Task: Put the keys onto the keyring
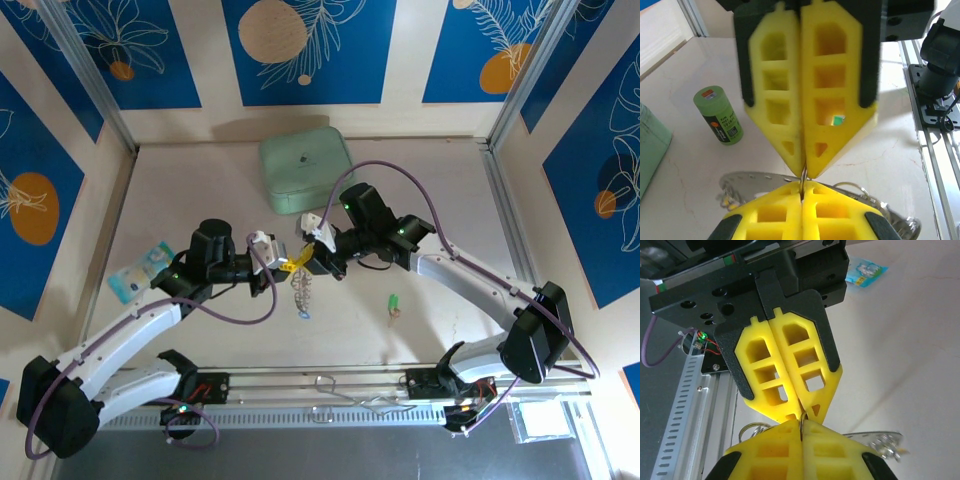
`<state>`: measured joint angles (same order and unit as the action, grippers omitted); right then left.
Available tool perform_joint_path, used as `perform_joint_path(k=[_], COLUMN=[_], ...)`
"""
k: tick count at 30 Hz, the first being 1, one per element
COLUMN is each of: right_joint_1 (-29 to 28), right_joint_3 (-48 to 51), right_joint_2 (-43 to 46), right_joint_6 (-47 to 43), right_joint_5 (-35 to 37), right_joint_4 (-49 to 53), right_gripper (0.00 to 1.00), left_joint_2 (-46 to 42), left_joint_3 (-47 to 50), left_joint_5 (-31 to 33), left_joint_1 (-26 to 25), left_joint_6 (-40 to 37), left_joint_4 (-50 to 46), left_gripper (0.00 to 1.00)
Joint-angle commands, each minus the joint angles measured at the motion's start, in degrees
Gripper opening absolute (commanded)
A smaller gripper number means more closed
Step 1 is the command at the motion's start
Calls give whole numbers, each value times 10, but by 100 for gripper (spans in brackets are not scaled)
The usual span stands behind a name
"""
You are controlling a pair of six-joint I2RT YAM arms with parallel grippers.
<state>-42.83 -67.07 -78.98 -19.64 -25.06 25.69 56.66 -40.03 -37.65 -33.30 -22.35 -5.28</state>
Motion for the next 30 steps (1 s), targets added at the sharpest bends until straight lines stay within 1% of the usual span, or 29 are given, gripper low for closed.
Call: perform_joint_path(k=[1,3,6,8,10,14,18,23,30], right_joint_1=[21,40,49,46,45,38,27,18,6], right_joint_3=[20,65,155,213,245,242,244,238,229], right_joint_2=[28,55,101,129,143,135,122,108,97], right_joint_6=[36,51,32,18,19,30,40,51,57], right_joint_5=[-34,-72,-115,-118,-109,-102,-73,-84,-87], right_joint_4=[-65,-118,-223,-303,-345,-335,-350,-366,-375], right_gripper=[27,32,34,34,34,33,31,28,16], left_joint_2=[-26,-39,-54,-57,-56,-53,-55,-56,-55], left_joint_3=[15,37,72,89,101,120,128,128,130], left_joint_5=[-38,-43,-47,-51,-53,-63,-69,-77,-83], left_joint_1=[-8,-8,-8,-8,-8,-8,-8,-8,-9], left_joint_6=[22,47,96,120,137,150,150,147,146], left_joint_4=[56,103,189,231,260,299,309,308,310], left_gripper=[0,0,0,0,0,0,0,0,0])
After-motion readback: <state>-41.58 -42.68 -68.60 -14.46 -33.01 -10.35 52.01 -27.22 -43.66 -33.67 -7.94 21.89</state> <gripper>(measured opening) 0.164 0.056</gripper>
